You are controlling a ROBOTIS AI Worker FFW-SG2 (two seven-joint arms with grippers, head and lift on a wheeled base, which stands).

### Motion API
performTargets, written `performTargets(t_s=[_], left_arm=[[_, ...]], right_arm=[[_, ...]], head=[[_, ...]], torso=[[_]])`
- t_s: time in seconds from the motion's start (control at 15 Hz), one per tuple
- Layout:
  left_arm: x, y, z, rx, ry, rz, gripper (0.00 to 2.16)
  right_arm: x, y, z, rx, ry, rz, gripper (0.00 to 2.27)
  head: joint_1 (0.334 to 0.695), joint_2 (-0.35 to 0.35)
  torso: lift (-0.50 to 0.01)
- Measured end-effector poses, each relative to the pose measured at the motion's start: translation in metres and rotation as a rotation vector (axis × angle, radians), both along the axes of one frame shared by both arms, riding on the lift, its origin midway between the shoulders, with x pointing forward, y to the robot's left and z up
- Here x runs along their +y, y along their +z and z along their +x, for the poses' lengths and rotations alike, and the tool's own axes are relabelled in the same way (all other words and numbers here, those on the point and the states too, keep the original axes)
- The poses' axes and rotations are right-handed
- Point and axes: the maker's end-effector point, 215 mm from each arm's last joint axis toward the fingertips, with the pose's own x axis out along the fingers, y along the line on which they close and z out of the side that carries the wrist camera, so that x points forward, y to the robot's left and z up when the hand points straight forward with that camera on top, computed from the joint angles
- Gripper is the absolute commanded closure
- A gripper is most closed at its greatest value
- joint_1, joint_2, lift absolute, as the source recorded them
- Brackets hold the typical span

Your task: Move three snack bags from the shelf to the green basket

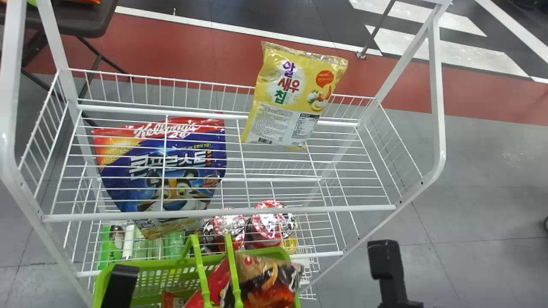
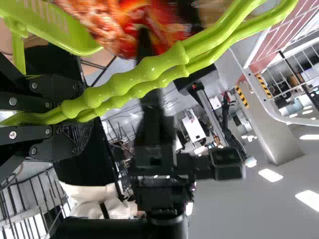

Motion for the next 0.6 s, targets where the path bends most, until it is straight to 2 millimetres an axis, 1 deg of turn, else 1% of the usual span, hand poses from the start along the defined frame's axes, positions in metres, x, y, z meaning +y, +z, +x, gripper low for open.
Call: performTargets(t_s=[0.13, 0.27, 0.33, 0.4, 0.47, 0.53, 0.6], left_arm=[[-0.0004, 0.0006, 0.0007, -0.003, 0.002, 0.0, 1.46], [-0.0008, 0.0004, 0.0011, -0.004, 0.003, 0.002, 1.46], [-0.0011, 0.0002, 0.0012, -0.005, 0.004, 0.004, 1.46], [-0.0015, 0.0003, 0.0008, -0.005, 0.003, 0.006, 1.46], [-0.0016, 0.0003, 0.0004, -0.005, 0.003, 0.007, 1.46], [-0.0017, 0.0, 0.0003, -0.005, 0.003, 0.01, 1.46], [-0.0017, -0.0002, 0.0001, -0.004, 0.003, 0.012, 1.46]], right_arm=[[-0.0005, -0.0062, -0.005, 0.02, 0.006, 0.0, 2.24], [0.0016, -0.0036, -0.0056, 0.015, 0.024, 0.006, 2.23], [0.0012, -0.002, -0.0048, 0.01, 0.03, 0.0, 2.07], [0.0001, -0.001, -0.0037, 0.006, 0.033, -0.004, 1.69], [-0.0008, -0.0002, -0.0026, 0.002, 0.034, -0.006, 0.51], [-0.0014, 0.001, -0.0015, -0.001, 0.034, -0.006, 0.0], [-0.0024, 0.0021, -0.0008, -0.004, 0.032, -0.005, 0.0]], head=[[0.695, -0.35], [0.695, -0.35], [0.695, -0.35], [0.695, -0.35], [0.695, -0.35], [0.695, -0.35], [0.695, -0.35]], torso=[[-0.047], [-0.047], [-0.047], [-0.047], [-0.047], [-0.047], [-0.047]])
